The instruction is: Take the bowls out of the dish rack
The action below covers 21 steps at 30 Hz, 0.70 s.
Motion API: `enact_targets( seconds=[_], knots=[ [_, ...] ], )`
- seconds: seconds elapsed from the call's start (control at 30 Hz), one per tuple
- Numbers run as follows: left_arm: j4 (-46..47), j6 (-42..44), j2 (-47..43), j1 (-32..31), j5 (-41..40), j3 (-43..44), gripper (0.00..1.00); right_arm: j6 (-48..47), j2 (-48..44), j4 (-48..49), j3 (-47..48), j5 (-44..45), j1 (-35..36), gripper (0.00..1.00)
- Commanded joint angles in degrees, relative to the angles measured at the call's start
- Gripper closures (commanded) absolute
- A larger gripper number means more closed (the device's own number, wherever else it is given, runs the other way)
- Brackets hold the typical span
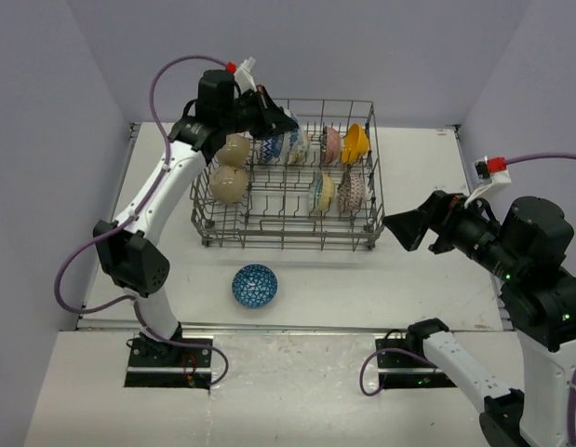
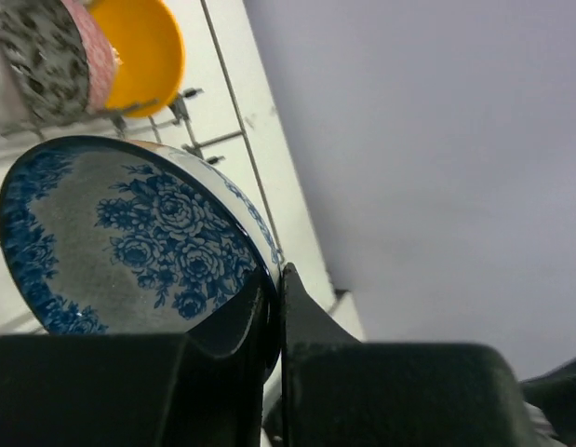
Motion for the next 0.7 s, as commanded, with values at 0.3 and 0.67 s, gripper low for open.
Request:
enact_targets(
  seconds=[0.3,0.67],
  knots=[
    [-43.9,20.8,-23.6,-27.9,-42.3,0.3,1.00,-1.7,3.0,-4.8,5.4,10.3,0.0,0.01],
    [-49.5,1.6,-26.4,-53.5,-59.0,-17.2,1.00,-2.6,8.4,-3.1,8.9,9.9,0.0,0.01]
  ],
)
